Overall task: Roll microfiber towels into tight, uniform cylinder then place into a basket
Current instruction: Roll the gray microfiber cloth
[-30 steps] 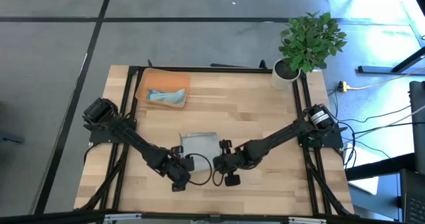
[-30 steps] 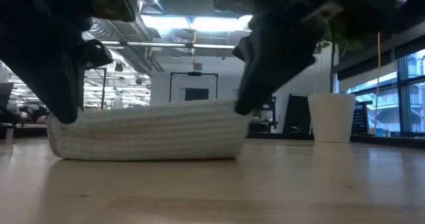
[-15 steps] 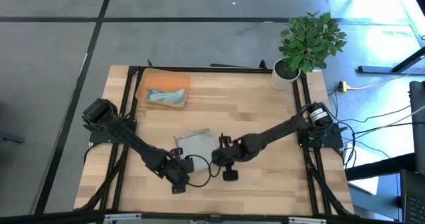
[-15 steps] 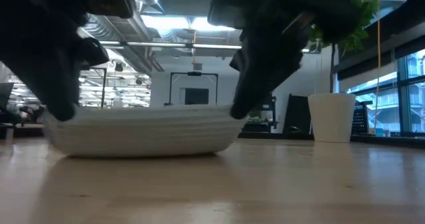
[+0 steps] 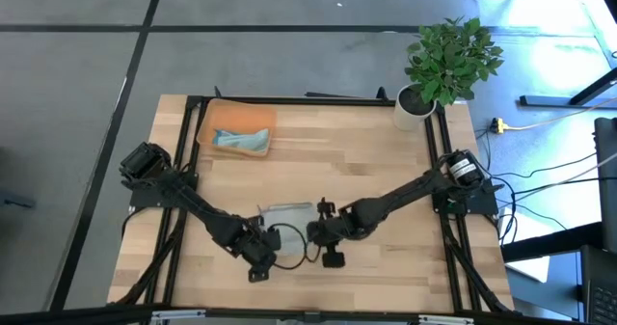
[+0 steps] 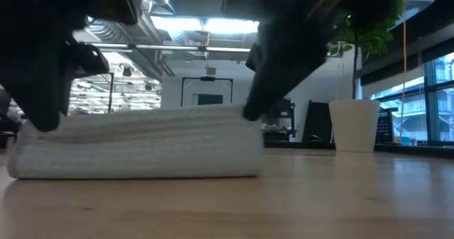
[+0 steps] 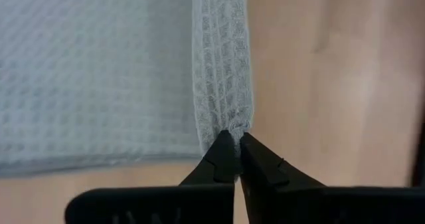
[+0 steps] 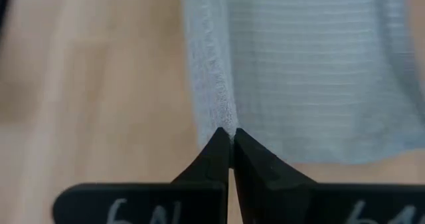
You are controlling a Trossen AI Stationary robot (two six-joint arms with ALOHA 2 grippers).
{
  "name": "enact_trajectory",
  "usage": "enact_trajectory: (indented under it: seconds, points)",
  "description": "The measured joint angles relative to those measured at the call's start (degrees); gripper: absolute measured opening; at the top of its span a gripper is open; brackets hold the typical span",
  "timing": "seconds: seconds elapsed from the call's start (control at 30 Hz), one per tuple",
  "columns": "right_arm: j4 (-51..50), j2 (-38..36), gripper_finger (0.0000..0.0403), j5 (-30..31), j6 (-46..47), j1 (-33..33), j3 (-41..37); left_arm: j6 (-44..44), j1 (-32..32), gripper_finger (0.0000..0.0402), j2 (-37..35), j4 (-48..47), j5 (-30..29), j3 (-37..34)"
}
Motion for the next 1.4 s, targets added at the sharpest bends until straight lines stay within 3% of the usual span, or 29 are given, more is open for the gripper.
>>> enact_trajectory:
  seconds: [0.67,0.83,1.17,1.4]
  points:
    - [-0.17,2.99,0.001,0.82,-0.51,-7.33,-0.04,-0.17,4.58,0.0,0.02,-6.46,-5.53,-1.07]
    - [0.14,2.99,0.0013,0.99,-0.51,-7.37,-0.2,-0.64,4.82,0.0,0.02,-6.35,-9.7,-3.33]
    - [0.79,3.02,0.0077,2.39,0.14,-7.5,-0.31,-0.73,4.93,0.0005,0.09,-6.57,-11.36,-3.69]
    - [1.01,3.02,0.012,3.85,0.37,-7.51,-0.31,0.08,4.93,0.0056,0.11,-6.21,-12.72,-3.69]
